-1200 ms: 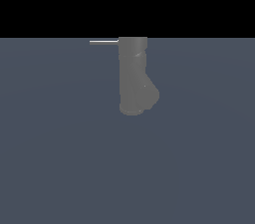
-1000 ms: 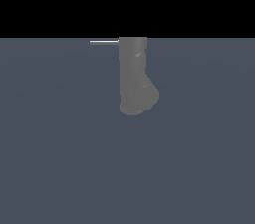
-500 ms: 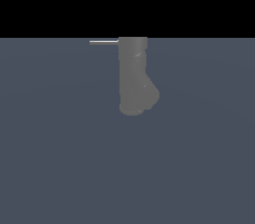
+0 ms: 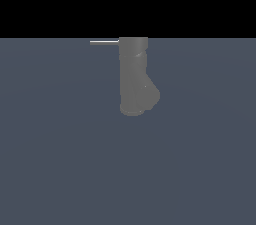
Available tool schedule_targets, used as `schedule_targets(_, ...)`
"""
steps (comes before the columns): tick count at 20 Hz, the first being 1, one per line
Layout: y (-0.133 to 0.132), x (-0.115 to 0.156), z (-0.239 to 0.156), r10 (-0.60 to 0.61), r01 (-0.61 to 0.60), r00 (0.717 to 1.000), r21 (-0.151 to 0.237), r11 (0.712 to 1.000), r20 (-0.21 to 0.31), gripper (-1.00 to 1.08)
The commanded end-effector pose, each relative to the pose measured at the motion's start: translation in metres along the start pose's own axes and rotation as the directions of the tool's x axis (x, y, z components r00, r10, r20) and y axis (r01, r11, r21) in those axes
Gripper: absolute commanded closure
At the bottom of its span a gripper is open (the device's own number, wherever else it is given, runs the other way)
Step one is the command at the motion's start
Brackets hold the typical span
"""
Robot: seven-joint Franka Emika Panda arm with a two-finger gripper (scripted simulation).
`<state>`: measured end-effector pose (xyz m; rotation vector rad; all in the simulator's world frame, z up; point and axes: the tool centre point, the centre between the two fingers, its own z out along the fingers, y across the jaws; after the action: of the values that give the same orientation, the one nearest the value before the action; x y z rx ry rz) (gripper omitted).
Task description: Turn on the faucet by rotating a designated handle.
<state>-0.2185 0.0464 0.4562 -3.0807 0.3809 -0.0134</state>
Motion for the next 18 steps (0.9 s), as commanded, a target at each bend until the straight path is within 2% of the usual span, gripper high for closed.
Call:
schedule_targets(1,-0.012,0.006,0.008,0.052,-0.052,0.999,0.0,0.999,0.0,1.08)
schedule_targets(9,-0.049,0.032,0.035,0.214,-0.214,0.977,-0.002,0.977,-0.002,1.08)
schedule_targets(18,-0.085,0.069,0.064,0.389,-0.389,0.921,-0.004,0.921,-0.004,1.08)
